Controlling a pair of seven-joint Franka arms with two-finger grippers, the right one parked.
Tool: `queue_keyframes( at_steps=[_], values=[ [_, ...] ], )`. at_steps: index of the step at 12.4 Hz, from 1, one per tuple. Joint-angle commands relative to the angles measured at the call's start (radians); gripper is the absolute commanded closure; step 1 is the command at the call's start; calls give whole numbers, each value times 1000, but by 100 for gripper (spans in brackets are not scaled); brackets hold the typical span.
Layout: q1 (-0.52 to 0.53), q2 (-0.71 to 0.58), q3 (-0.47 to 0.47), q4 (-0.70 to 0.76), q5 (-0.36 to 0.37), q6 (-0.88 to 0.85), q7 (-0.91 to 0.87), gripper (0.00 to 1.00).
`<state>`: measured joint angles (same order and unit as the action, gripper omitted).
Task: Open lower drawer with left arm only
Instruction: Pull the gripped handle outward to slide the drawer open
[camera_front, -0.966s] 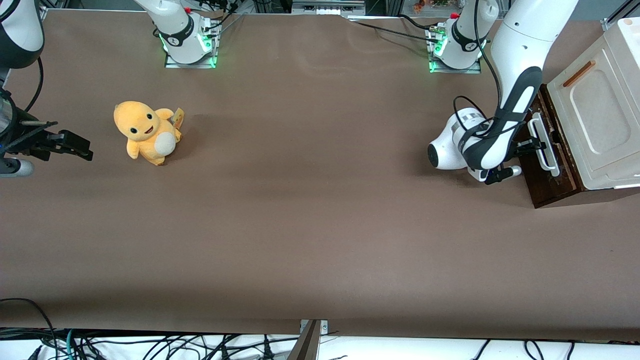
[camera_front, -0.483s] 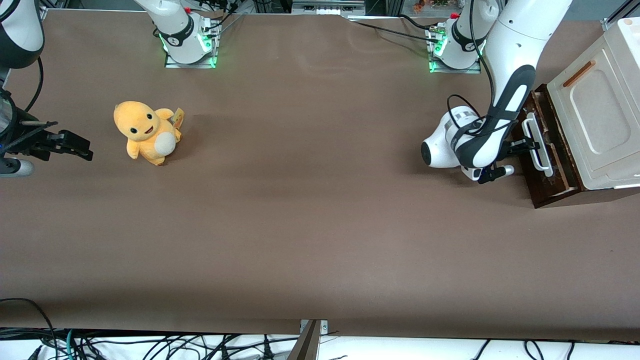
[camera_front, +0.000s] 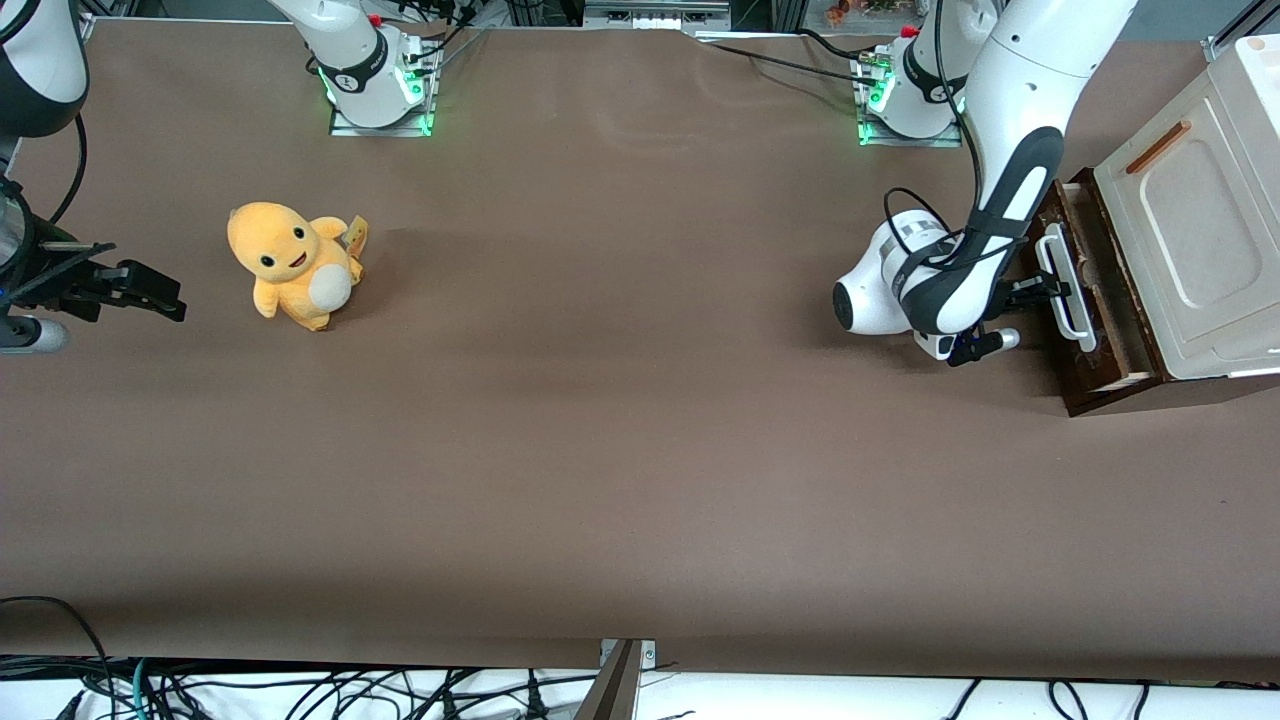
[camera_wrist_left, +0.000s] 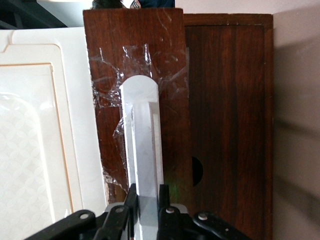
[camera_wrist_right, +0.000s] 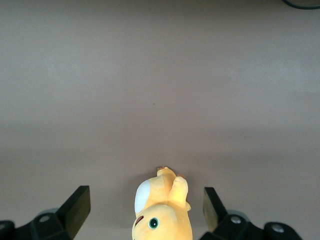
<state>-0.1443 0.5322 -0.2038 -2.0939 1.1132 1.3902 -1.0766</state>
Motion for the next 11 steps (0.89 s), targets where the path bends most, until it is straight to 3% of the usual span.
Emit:
queue_keyframes(
  at_steps=[1, 11],
  values=[
    [-27, 0, -5, 31, -50, -45, 20, 84],
    [-58, 2, -5, 58, -111, -60, 9, 84]
  ],
)
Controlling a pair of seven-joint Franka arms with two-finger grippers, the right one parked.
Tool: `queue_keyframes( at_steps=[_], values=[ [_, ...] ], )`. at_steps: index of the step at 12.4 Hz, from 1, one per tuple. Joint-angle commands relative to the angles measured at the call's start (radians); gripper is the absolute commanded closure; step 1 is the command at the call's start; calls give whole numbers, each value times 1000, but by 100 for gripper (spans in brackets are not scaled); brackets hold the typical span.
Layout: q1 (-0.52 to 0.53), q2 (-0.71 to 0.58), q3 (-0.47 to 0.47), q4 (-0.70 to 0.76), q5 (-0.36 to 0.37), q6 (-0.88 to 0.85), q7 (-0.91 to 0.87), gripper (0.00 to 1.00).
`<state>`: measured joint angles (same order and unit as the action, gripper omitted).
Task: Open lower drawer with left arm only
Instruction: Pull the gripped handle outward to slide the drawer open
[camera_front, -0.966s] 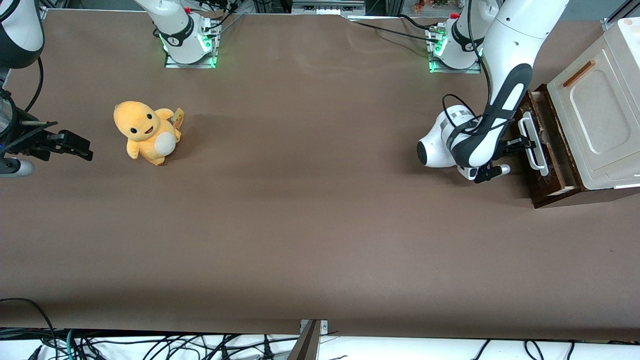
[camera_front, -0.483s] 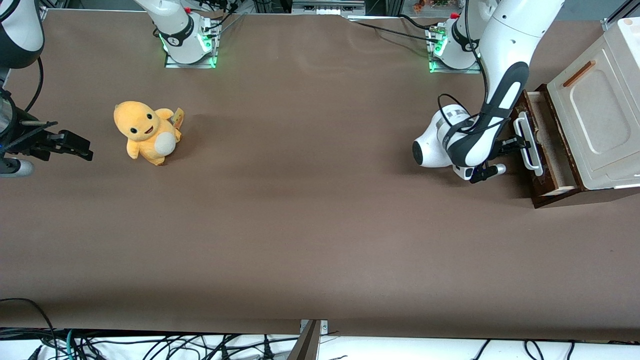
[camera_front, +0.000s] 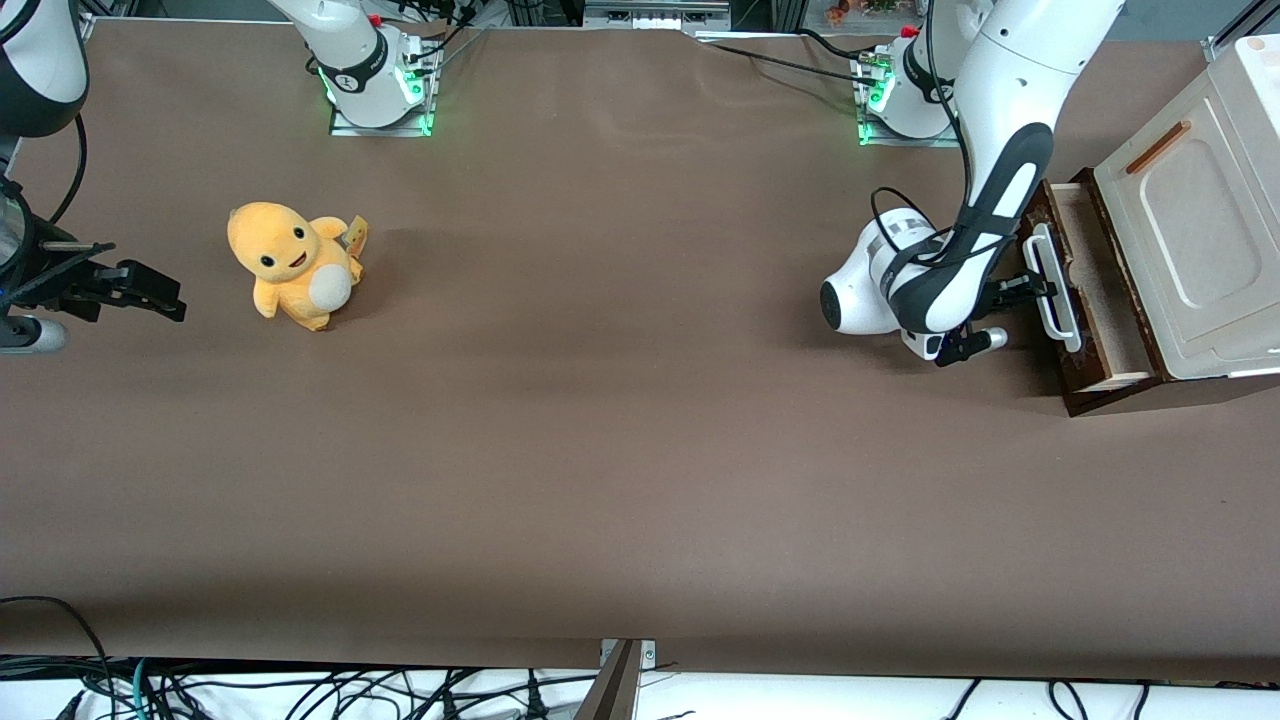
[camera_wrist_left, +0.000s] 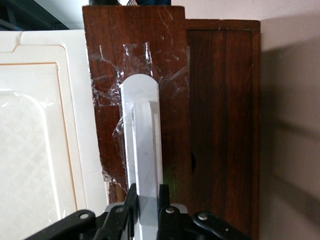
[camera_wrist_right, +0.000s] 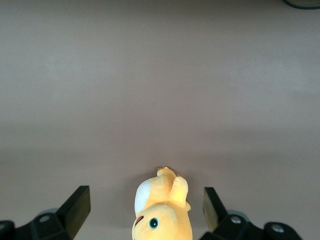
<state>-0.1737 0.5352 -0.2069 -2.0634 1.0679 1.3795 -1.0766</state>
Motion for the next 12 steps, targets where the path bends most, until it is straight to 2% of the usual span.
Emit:
queue_keyframes(
  at_steps=[1, 12],
  values=[
    [-33, -1, -2, 32, -72, -50, 9, 84],
    [-58, 9, -3, 54, -121, -62, -8, 84]
  ],
)
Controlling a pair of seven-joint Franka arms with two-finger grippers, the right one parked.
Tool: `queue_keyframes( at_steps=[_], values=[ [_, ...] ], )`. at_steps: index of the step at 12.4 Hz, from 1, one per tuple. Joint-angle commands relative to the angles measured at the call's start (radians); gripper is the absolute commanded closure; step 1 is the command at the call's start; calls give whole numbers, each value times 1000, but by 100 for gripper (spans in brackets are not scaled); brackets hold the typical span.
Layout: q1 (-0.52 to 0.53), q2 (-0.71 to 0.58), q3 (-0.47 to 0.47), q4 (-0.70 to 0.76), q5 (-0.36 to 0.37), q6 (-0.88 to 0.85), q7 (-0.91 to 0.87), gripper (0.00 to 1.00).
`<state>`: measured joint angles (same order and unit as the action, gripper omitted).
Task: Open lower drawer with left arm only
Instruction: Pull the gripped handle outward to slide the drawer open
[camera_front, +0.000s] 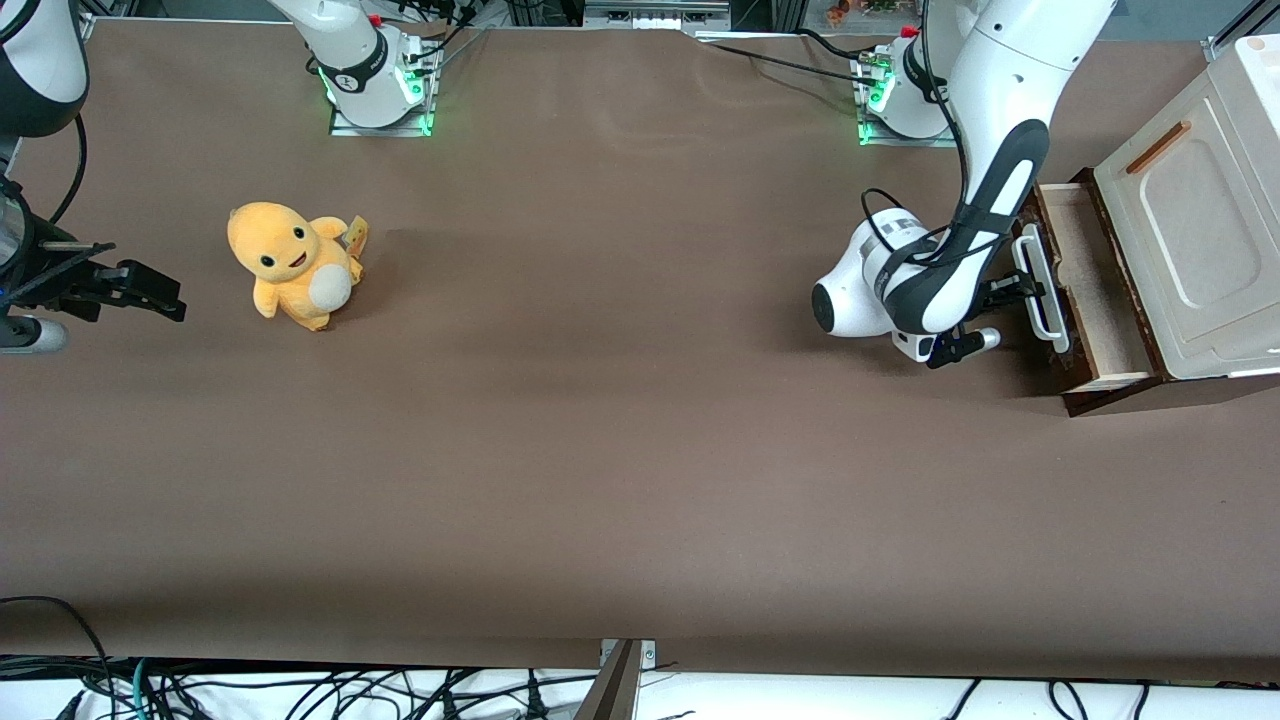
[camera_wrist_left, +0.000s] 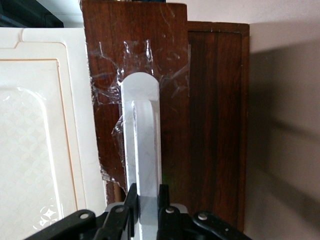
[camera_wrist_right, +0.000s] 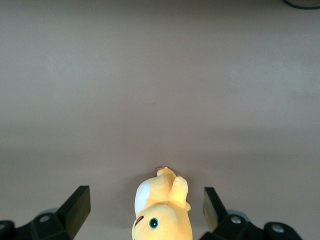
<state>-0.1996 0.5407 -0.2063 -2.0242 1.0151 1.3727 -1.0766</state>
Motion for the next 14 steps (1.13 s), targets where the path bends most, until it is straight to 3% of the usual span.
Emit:
queue_keyframes(
  at_steps=[1, 3, 4, 5, 6, 8, 12, 14],
  values=[
    [-34, 2, -4, 16, -72, -55, -8, 84],
    [-32, 5, -11, 16, -72, -55, -9, 83],
    [-32, 5, -12, 15, -72, -55, -8, 70],
    [-32, 12, -12, 16, -70, -55, -8, 48],
    [-31, 13, -12, 16, -69, -55, -6, 36],
    [-27, 13, -12, 18, -67, -54, -6, 24],
    [-24, 13, -13, 71, -85, -53, 10, 19],
    [-21, 10, -15, 132, -154, -53, 33, 19]
  ],
)
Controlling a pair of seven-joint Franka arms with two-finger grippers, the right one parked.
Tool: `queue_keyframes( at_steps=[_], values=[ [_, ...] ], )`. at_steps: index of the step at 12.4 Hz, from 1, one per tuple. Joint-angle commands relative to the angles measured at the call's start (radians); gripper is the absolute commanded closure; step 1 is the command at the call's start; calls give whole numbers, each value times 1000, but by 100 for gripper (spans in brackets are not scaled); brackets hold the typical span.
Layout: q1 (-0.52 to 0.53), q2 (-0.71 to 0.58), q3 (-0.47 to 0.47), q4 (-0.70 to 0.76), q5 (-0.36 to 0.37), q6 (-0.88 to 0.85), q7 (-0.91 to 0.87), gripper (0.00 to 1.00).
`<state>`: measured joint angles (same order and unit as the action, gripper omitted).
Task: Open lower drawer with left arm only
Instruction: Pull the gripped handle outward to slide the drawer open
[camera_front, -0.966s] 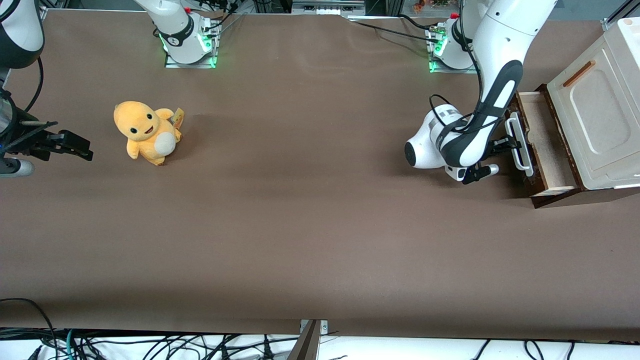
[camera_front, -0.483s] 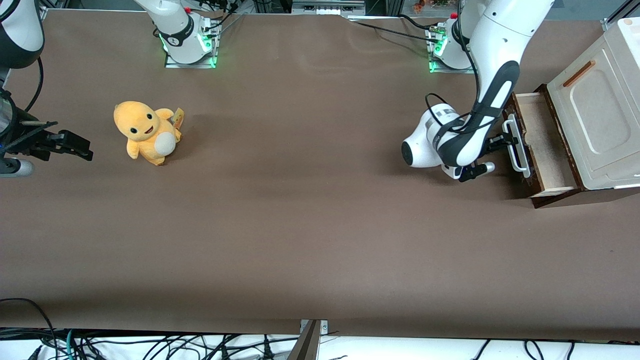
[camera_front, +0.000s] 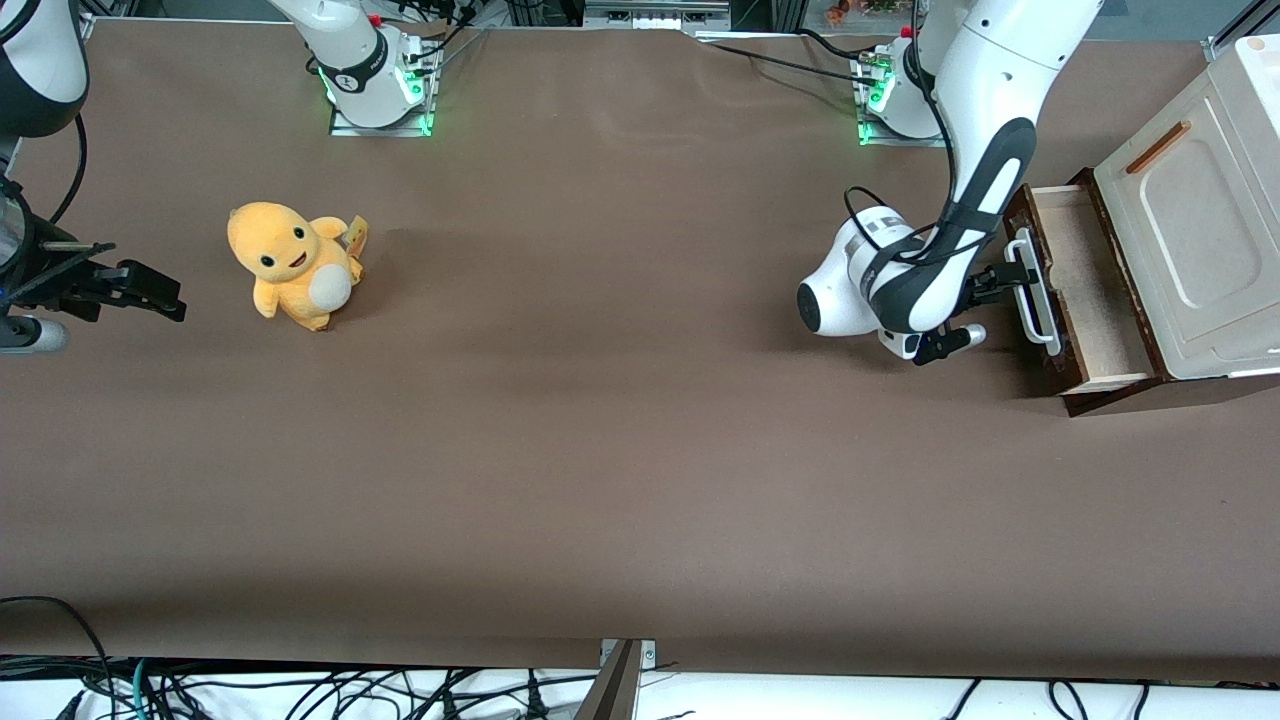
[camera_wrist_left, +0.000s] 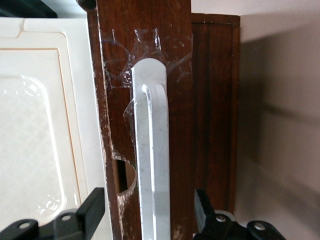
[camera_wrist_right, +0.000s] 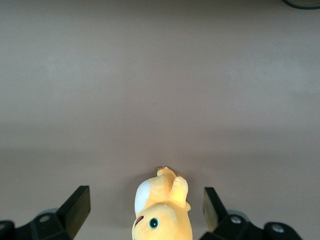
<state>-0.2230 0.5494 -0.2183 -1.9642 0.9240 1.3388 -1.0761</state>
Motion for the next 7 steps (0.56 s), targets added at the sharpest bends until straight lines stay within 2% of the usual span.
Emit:
queue_keyframes(
  at_steps=[1, 2, 7],
  values=[
    [4, -3, -4, 100, -100, -18, 63, 13],
    [1, -3, -4, 135, -126, -18, 103, 0],
    [-4, -22, -13, 246, -217, -20, 152, 0]
  ],
)
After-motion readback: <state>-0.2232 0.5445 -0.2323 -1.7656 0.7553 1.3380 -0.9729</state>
